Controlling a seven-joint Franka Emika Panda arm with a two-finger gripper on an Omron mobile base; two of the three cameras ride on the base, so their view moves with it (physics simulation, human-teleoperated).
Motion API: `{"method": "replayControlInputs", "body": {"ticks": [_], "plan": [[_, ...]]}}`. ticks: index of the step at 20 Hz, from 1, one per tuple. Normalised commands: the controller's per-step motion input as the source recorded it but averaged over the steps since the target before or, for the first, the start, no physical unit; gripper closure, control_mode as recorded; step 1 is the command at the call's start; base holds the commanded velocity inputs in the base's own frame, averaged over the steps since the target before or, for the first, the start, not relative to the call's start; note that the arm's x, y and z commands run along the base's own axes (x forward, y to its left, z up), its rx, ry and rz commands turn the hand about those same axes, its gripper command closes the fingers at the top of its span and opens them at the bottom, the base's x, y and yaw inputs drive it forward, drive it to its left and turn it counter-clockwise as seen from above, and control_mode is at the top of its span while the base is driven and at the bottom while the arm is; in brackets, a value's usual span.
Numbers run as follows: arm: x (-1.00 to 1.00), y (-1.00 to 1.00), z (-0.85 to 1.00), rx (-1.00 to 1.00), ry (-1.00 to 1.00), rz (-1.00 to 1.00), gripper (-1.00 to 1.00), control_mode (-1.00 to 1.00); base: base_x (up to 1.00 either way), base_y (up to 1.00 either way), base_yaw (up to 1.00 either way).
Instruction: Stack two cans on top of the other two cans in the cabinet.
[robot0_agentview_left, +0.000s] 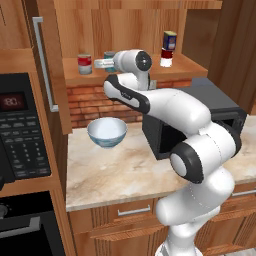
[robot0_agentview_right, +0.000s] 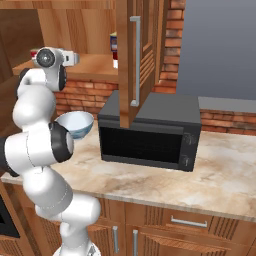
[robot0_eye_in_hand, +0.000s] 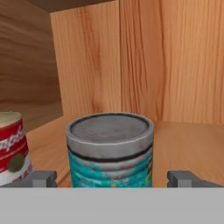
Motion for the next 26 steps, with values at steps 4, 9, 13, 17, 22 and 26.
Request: {"method": "replayControlInputs", "body": {"ticks": [4,9,13,17,22,26], "plan": [[0.08,0.01,0.00,0.00,0.03,0.00,-1.00,-1.00,0.00,0.00,0.00],[0.01,0.00,0.00,0.00,0.00,0.00,1.00,-1.00,0.00,0.00,0.00],[0.00,0.00,0.00,0.00,0.00,0.00,1.00,-1.00,0.00,0.00,0.00],[0.00,0.00,0.00,0.00,0.00,0.00,1.00,-1.00,0.00,0.00,0.00],[0.00,0.00,0.00,0.00,0.00,0.00,1.00,-1.00,0.00,0.00,0.00],[-0.03,0.00,0.01,0.00,0.00,0.00,1.00,-1.00,0.00,0.00,0.00]]}}
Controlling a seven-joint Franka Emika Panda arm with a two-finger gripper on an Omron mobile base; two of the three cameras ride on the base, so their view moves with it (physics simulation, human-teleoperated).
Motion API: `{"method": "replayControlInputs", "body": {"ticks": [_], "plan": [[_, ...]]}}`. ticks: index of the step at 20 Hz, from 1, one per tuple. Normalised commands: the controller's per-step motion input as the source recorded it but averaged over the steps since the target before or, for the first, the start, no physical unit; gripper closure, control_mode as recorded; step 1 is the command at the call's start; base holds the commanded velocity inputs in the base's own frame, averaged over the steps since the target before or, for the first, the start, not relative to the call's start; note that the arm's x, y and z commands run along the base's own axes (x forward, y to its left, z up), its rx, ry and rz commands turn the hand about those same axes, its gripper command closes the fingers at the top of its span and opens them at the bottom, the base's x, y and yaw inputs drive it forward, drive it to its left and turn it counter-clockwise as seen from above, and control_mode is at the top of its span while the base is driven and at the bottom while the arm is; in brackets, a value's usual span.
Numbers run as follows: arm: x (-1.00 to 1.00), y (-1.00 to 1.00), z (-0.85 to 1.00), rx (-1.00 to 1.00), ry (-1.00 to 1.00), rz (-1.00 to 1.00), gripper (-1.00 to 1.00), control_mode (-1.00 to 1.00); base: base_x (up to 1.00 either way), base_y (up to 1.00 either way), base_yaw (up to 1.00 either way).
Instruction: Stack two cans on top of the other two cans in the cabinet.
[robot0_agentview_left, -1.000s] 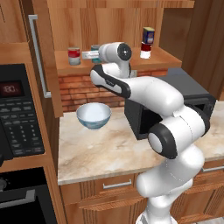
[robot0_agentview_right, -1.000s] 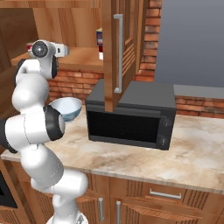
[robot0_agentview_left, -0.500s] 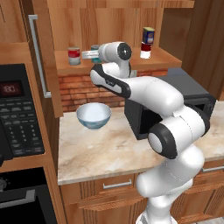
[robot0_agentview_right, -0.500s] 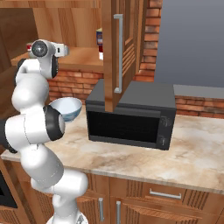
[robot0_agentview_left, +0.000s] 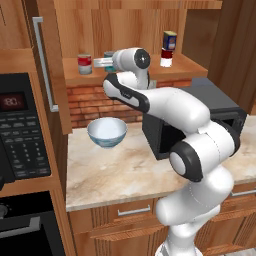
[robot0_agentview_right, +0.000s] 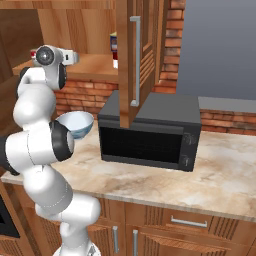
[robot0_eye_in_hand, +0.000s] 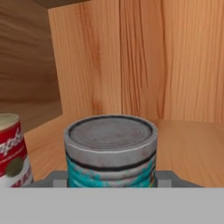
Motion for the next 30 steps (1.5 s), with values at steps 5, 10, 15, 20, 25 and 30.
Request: {"method": "replayControlInputs", "body": {"ticks": [5,10,15,20,25,30], "plan": [[-0.23,0.00,0.00,0.00,0.00,0.00,1.00,-1.00,0.00,0.00,0.00],[-0.15,0.00,0.00,0.00,0.00,0.00,1.00,-1.00,0.00,0.00,0.00],[0.00,0.00,0.00,0.00,0.00,0.00,1.00,-1.00,0.00,0.00,0.00],[0.00,0.00,0.03,0.00,0.00,0.00,1.00,-1.00,0.00,0.00,0.00],[-0.03,0.00,0.19,0.00,-0.03,0.03,1.00,-1.00,0.00,0.00,0.00],[-0.02,0.00,0.20,0.00,-0.02,0.03,1.00,-1.00,0.00,0.00,0.00]]}}
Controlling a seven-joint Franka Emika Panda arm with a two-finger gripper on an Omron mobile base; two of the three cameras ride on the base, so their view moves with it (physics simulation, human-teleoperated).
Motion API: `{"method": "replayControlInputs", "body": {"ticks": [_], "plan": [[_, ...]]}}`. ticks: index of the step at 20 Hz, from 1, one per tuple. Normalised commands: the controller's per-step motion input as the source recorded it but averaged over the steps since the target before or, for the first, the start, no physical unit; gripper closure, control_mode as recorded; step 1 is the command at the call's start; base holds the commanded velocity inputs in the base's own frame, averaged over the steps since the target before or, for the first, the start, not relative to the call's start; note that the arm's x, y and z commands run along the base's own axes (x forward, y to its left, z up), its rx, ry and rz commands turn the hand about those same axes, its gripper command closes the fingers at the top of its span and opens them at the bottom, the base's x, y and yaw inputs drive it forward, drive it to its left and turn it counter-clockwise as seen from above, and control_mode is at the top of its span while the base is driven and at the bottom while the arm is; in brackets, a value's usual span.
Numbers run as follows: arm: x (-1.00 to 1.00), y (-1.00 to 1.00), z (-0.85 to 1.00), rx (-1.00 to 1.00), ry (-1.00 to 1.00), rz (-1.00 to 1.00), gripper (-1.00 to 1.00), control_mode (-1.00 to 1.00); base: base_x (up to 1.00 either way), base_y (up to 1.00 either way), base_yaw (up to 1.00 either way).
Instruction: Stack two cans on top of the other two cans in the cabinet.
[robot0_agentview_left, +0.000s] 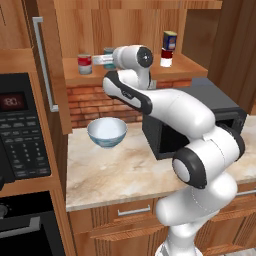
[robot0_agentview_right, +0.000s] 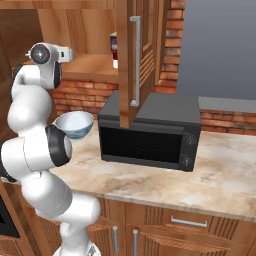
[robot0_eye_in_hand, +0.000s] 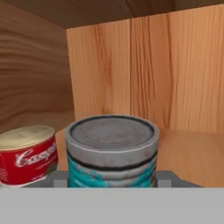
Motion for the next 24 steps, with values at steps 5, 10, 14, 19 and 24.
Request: {"method": "replayControlInputs", "body": {"ticks": [5,10,14,19,24], "plan": [[-0.08,0.00,0.14,0.00,0.00,0.04,1.00,-1.00,0.00,0.00,0.00],[-0.11,0.01,0.16,0.00,0.00,0.05,1.00,-1.00,0.00,0.00,0.00],[-0.11,0.06,0.35,0.00,0.00,0.00,1.00,-1.00,0.00,0.00,0.00],[-0.01,0.11,0.39,0.00,0.00,0.00,1.00,-1.00,0.00,0.00,0.00],[0.00,0.19,0.15,0.00,0.01,0.00,1.00,-1.00,0.00,0.00,0.00]]}}
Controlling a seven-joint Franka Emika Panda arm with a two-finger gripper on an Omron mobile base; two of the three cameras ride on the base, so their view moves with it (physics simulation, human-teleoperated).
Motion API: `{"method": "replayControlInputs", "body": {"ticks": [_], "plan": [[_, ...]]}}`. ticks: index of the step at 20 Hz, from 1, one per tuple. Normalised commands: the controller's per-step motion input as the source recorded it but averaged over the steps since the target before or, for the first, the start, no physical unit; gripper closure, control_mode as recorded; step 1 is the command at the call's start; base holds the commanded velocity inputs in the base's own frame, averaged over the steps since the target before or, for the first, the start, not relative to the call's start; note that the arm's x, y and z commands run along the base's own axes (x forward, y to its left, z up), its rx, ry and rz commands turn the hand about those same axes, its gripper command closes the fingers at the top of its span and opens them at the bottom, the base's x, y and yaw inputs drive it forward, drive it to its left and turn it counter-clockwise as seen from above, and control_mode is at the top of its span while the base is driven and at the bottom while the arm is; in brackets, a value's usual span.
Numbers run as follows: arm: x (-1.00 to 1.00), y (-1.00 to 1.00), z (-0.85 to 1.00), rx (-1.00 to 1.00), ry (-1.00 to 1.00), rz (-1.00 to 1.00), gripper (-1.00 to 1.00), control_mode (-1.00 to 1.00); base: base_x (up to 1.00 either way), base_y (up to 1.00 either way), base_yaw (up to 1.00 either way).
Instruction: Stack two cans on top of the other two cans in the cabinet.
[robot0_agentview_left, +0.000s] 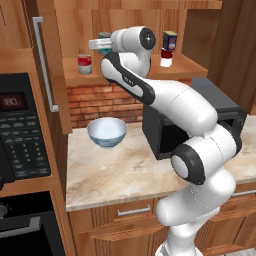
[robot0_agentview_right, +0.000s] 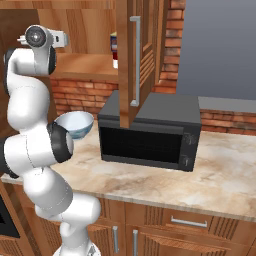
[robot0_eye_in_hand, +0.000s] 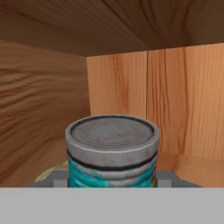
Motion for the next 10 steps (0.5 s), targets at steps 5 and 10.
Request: {"method": "replayControlInputs", "body": {"ticks": [5,10], "plan": [[0.00,0.22,0.00,0.00,0.00,0.00,1.00,-1.00,0.00,0.00,0.00],[0.00,0.18,0.01,0.00,0.00,0.00,1.00,-1.00,0.00,0.00,0.00]]}}
